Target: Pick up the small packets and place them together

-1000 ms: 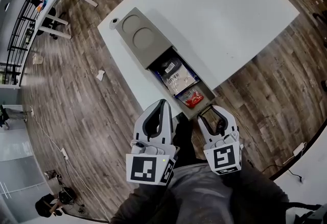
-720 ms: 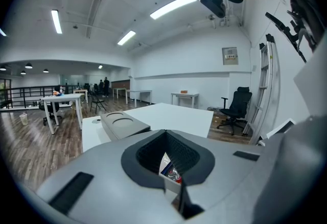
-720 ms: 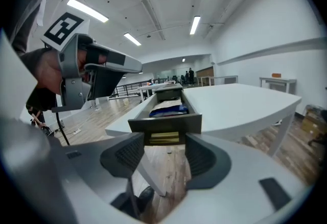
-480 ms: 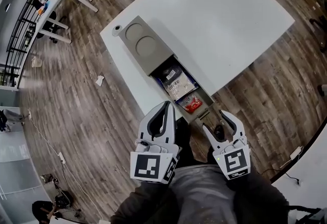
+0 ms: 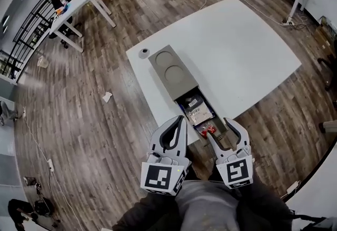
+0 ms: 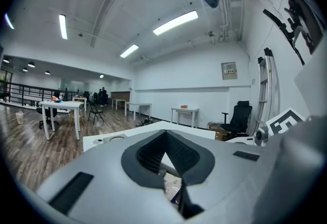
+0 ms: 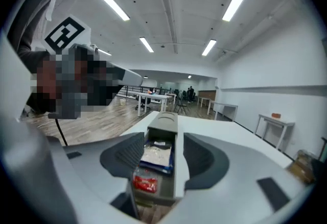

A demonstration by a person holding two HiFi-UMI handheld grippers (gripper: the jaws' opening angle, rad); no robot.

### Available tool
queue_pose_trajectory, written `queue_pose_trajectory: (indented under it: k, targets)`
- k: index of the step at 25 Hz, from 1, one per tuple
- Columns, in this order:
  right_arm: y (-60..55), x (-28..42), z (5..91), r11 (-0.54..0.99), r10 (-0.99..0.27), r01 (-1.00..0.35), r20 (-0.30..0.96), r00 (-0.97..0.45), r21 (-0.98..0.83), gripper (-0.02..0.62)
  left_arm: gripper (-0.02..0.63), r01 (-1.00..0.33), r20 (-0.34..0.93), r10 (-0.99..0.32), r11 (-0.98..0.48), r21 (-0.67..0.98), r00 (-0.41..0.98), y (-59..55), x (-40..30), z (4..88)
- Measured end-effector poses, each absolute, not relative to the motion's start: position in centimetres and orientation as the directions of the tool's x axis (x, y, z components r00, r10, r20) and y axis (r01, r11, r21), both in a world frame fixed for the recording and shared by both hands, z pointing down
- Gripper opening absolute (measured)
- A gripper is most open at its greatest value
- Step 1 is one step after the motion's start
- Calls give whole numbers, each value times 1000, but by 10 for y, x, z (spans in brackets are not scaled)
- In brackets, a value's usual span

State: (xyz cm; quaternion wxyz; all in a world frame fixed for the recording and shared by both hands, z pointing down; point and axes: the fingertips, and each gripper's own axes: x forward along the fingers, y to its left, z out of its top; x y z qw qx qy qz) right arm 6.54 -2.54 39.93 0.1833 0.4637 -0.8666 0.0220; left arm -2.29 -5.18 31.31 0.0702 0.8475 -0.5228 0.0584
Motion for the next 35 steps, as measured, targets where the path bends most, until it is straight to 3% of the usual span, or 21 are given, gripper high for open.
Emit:
queue_pose_trajectory:
  k: [8, 18, 32, 34, 35]
  targets:
    - [-68, 9, 371, 656, -747, -717, 336, -573, 236, 242, 3, -918, 83, -914, -392, 56, 396, -69, -59, 273]
    - [-91, -13, 437, 721, -675, -605, 539, -504, 337, 241, 3, -920, 139, -911, -375, 111, 388, -103, -85, 305]
    - [-119, -22, 512, 817, -472, -508, 822, -317, 273, 240, 3, -919, 187, -905, -351, 182, 383, -146, -126, 335]
    - [-123, -19, 514, 818, -478, -489, 832, -283, 303, 180, 3, -918, 195, -903, -349, 191, 384, -147, -129, 340]
    - [-125, -17, 514, 816, -487, -480, 831, -267, 324, 90, 3, -917, 200, -901, -349, 195, 386, -147, -130, 341]
